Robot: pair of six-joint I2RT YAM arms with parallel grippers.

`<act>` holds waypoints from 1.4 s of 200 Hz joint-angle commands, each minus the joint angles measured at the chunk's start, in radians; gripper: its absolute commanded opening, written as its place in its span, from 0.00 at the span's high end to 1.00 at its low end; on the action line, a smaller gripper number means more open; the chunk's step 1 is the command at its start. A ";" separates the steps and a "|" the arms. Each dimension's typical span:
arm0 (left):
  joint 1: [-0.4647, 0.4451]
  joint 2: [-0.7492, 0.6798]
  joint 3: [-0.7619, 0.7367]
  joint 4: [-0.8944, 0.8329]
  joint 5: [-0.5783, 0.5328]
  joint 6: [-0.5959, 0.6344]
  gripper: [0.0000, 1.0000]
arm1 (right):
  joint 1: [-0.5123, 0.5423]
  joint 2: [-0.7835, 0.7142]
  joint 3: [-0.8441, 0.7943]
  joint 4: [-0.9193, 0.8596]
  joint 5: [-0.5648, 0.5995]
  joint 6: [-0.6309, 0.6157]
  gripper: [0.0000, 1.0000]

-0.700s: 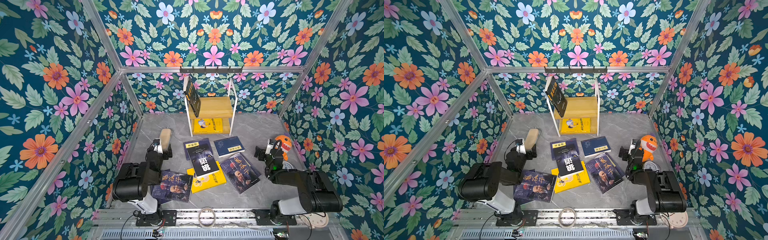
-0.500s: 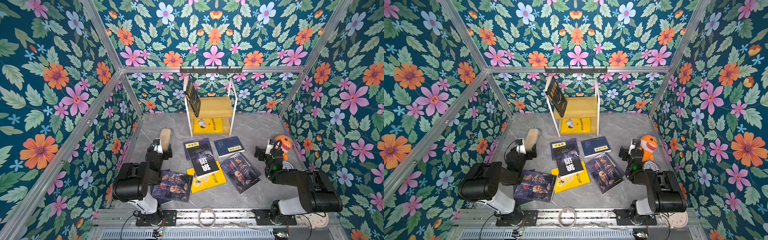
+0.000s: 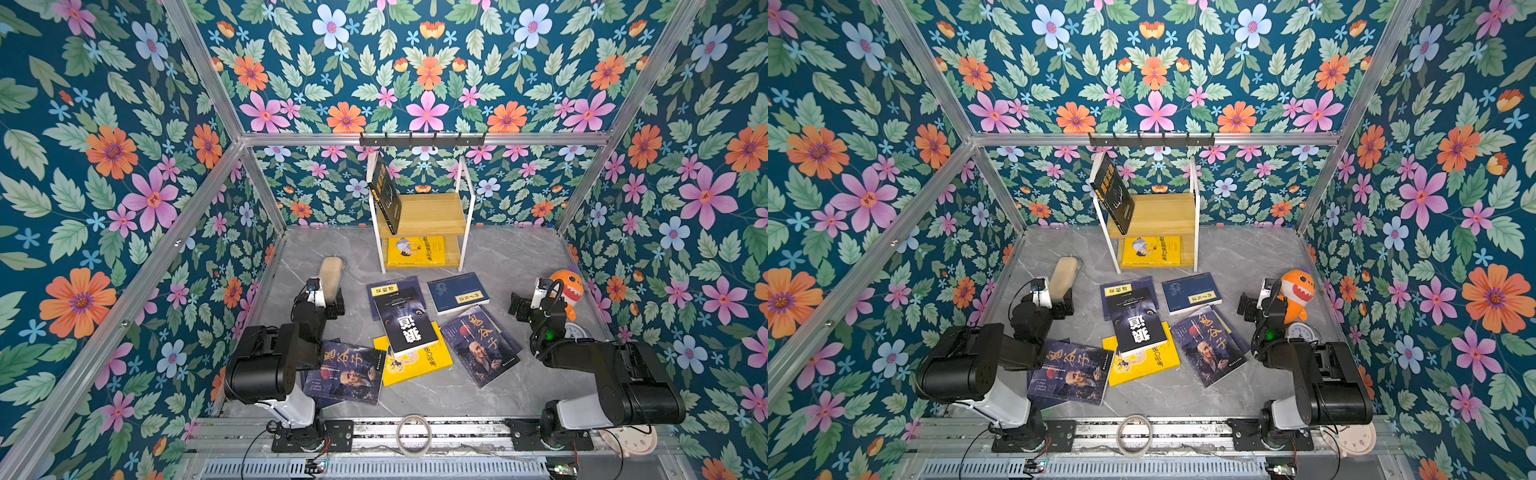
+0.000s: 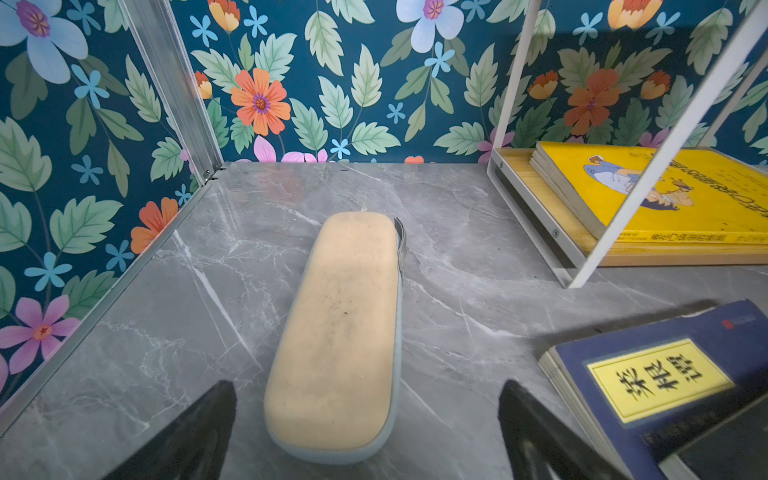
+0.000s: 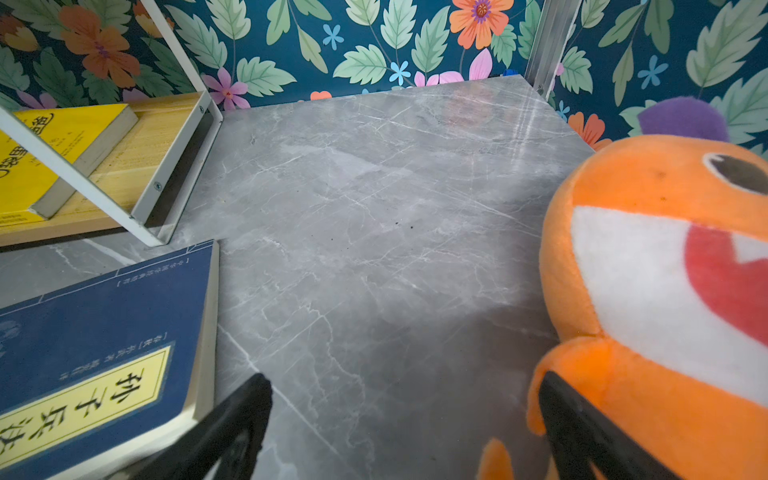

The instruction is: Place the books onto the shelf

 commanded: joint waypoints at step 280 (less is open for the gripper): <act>-0.012 -0.361 0.379 -1.104 0.504 -0.575 0.03 | 0.494 -0.275 0.403 -0.866 -0.262 0.384 0.05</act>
